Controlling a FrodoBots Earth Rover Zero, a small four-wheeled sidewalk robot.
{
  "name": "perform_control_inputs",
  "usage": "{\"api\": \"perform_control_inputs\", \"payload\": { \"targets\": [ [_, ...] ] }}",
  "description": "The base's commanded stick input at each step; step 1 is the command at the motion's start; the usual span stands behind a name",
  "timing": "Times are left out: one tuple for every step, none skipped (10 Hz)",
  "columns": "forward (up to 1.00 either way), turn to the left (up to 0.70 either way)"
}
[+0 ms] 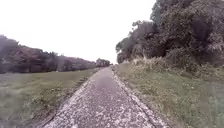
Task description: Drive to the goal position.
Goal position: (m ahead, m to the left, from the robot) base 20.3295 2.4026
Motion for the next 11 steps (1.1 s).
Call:
{"api": "perform_control_inputs", "payload": {
  "targets": [
    [1.0,0.0],
    [1.0,0.0],
    [1.0,0.0],
    [1.0,0.0],
    [1.0,0.0],
    [1.0,0.0],
    [1.0,0.0],
    [1.0,0.0],
    [1.0,0.0],
    [1.0,0.0],
    [1.0,0.0]
  ]
}}
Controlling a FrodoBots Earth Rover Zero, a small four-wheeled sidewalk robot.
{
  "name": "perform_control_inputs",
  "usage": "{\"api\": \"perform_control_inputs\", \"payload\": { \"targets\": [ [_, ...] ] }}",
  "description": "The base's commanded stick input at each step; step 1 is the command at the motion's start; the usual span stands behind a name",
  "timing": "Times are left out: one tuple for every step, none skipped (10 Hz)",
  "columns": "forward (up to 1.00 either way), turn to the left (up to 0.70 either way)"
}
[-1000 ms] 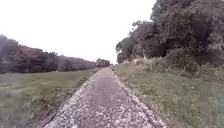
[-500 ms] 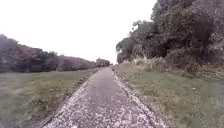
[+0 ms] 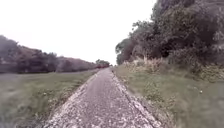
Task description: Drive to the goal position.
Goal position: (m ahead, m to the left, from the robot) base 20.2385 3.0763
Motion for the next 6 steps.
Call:
{"api": "perform_control_inputs", "payload": {
  "targets": [
    [1.0,0.0],
    [1.0,0.0],
    [1.0,0.0],
    [1.0,0.0],
    [1.0,0.0],
    [1.0,0.0]
  ]
}}
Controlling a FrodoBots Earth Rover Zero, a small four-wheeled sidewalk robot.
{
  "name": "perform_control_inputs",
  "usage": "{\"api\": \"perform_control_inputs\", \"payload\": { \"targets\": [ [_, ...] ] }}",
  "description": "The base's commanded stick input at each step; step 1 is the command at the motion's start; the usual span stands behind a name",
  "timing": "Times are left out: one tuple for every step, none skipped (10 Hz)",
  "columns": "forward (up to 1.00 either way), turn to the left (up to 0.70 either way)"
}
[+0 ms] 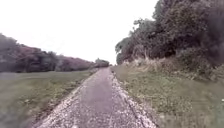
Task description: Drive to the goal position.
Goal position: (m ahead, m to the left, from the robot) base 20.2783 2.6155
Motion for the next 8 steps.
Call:
{"api": "perform_control_inputs", "payload": {
  "targets": [
    [1.0,0.04],
    [1.0,0.08],
    [1.0,0.27],
    [1.0,0.4],
    [1.0,0.4],
    [1.0,0.2],
    [1.0,0.02],
    [1.0,0.02]
  ]
}}
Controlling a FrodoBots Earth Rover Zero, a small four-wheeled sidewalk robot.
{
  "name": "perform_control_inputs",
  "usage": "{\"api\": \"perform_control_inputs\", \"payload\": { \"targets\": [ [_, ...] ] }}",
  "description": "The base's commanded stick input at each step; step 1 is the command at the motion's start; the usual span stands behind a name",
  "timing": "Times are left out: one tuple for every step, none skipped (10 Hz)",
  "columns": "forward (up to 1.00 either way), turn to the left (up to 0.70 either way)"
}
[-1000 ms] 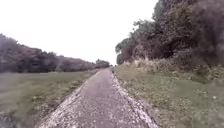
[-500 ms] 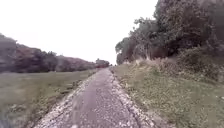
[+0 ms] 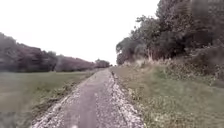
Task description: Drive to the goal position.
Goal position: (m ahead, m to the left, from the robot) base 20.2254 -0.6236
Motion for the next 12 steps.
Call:
{"api": "perform_control_inputs", "payload": {
  "targets": [
    [1.0,0.03],
    [1.0,0.03],
    [1.0,0.04],
    [1.0,0.36],
    [1.0,0.4],
    [1.0,0.4],
    [1.0,0.28],
    [1.0,0.05],
    [1.0,0.03],
    [1.0,0.03],
    [1.0,0.03],
    [1.0,0.03]
  ]
}}
